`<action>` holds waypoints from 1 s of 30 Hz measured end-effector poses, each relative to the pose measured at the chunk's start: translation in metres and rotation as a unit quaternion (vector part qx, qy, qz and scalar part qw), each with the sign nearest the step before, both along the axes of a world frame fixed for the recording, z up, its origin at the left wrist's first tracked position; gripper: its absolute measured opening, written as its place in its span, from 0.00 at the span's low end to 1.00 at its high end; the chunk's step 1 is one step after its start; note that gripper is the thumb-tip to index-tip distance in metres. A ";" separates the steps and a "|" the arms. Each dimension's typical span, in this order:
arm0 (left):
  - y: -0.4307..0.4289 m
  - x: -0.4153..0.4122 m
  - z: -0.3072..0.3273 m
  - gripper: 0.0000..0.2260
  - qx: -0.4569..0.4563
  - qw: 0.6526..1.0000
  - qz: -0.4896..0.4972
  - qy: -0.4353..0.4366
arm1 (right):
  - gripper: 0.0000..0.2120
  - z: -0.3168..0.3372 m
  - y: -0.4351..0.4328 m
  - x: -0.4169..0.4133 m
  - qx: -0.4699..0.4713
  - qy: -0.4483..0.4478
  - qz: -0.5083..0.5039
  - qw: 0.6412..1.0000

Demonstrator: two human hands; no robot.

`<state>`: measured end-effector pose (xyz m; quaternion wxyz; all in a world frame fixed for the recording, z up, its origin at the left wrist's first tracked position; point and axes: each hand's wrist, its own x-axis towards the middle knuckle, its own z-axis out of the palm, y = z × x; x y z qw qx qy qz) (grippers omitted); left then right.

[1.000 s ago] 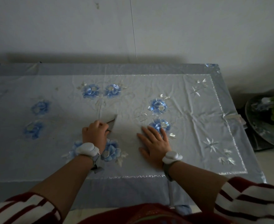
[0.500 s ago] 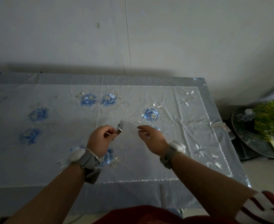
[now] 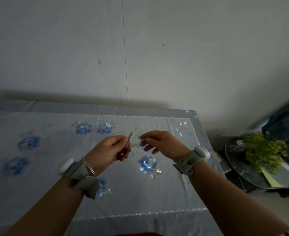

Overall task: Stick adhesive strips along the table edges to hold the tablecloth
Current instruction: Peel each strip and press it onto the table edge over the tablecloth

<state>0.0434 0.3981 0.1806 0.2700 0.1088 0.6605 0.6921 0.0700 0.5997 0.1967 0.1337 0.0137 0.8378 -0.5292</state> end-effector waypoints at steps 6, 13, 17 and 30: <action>0.012 -0.012 0.006 0.15 0.049 0.995 -0.003 -0.092 | 0.09 0.010 0.005 0.012 -0.093 -0.030 -0.010 0.995; 0.010 -0.019 -0.005 0.06 0.036 0.998 0.044 -0.024 | 0.07 0.009 0.003 0.016 -0.215 0.007 -0.110 0.970; 0.009 -0.019 -0.001 0.04 -0.130 0.969 0.100 0.185 | 0.05 0.006 -0.005 0.012 -0.167 0.001 -0.068 0.983; 0.007 -0.022 0.002 0.08 -0.172 0.865 0.124 0.455 | 0.10 0.003 -0.031 -0.005 -0.005 -0.083 -0.065 0.994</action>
